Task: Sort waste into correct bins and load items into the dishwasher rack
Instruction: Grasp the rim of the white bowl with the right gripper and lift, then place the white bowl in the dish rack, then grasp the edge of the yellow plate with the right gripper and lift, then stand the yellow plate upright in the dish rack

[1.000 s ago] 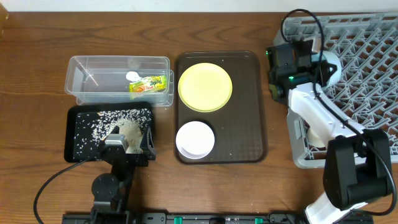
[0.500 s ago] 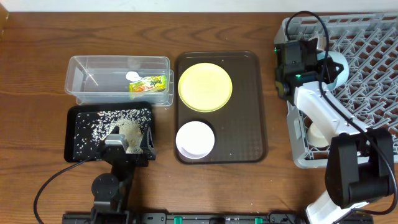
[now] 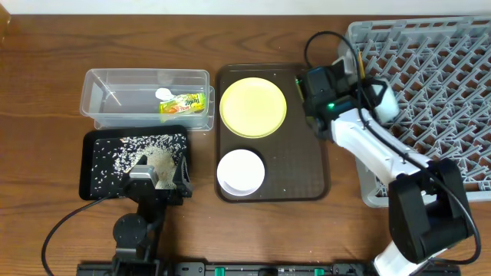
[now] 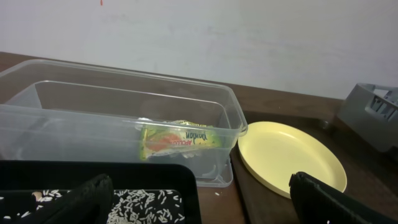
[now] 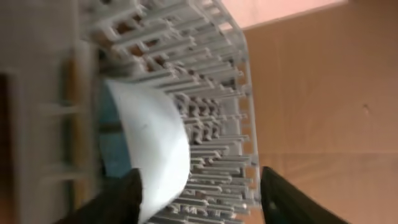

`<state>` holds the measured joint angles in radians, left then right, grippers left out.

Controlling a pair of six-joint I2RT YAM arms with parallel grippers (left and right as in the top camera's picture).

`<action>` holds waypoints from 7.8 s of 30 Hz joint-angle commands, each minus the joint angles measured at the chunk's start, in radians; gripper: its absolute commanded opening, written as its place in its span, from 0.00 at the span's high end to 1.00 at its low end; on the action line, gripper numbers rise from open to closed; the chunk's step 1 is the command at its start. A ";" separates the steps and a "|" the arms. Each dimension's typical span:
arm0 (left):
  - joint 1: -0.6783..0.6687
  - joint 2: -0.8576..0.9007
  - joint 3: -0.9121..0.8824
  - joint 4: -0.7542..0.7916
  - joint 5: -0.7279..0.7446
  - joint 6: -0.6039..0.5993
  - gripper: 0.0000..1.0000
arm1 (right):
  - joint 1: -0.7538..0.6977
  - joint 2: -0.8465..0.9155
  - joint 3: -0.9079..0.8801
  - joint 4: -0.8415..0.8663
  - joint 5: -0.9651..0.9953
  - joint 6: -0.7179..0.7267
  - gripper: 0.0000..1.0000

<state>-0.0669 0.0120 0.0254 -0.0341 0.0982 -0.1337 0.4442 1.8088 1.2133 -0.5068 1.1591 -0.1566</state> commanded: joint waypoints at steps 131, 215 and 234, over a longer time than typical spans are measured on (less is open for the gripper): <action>0.004 -0.007 -0.021 -0.026 0.006 -0.001 0.07 | 0.001 -0.365 -0.002 -0.203 -1.188 0.494 0.51; 0.004 -0.007 -0.021 -0.026 0.006 0.000 0.07 | -0.417 -0.134 -0.050 0.328 -0.132 -0.347 0.95; 0.004 -0.007 -0.021 -0.026 0.006 -0.001 0.07 | -0.010 -0.327 -0.049 0.071 -0.388 -0.057 0.24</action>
<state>-0.0669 0.0120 0.0254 -0.0345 0.0986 -0.1337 0.3805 1.5833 1.1599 -0.4088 0.9165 -0.3340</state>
